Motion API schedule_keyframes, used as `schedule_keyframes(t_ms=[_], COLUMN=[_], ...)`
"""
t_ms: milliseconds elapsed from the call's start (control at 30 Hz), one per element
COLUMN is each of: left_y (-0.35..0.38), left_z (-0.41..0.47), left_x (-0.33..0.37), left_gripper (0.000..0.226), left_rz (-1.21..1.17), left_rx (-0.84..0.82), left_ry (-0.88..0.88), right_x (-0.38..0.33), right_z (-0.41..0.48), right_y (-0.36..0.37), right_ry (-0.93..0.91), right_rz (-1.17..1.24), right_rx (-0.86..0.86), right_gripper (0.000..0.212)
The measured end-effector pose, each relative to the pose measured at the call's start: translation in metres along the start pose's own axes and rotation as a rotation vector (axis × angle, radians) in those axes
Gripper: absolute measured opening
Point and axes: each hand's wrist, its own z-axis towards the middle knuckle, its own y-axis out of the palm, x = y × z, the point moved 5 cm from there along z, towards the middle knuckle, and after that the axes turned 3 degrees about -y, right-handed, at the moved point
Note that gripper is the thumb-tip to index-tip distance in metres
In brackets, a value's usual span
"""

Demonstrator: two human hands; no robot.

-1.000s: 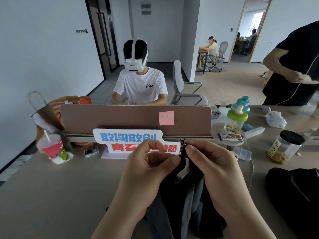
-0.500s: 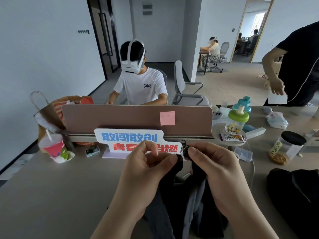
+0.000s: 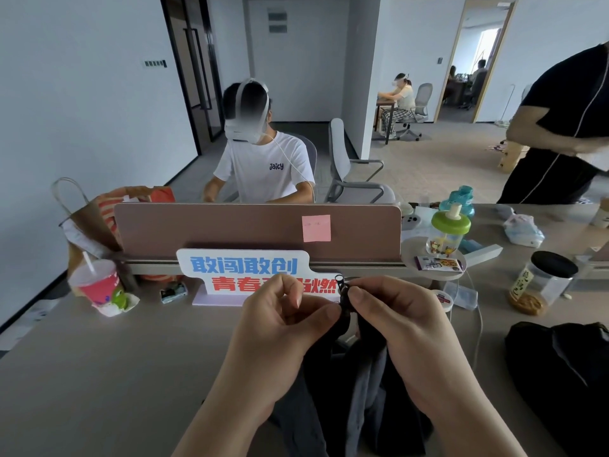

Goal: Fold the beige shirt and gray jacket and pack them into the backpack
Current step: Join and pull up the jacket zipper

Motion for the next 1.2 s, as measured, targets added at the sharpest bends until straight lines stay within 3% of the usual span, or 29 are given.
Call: schedule_keyframes(t_ms=[233, 600, 733, 1033, 1200], left_y=[0.000, -0.001, 0.000, -0.003, -0.002], left_z=[0.000, -0.002, -0.005, -0.011, -0.009], left_x=[0.001, 0.001, 0.001, -0.002, -0.011], left_gripper=[0.037, 0.039, 0.039, 0.045, 0.046], left_rz=[-0.013, 0.019, 0.033, 0.018, -0.139], left_rx=[0.005, 0.008, 0.012, 0.091, 0.046], left_ry=[-0.005, -0.005, -0.009, 0.005, -0.064], right_x=[0.000, -0.001, 0.000, 0.002, 0.007], right_z=[0.000, -0.002, -0.003, -0.004, -0.007], right_y=[-0.004, 0.000, 0.002, 0.003, 0.001], right_ry=[0.013, -0.014, -0.020, 0.050, 0.194], right_rz=[0.000, 0.006, -0.025, 0.022, 0.158], right_rx=[0.013, -0.017, -0.033, -0.161, -0.154], right_gripper=[0.022, 0.010, 0.017, 0.011, 0.020])
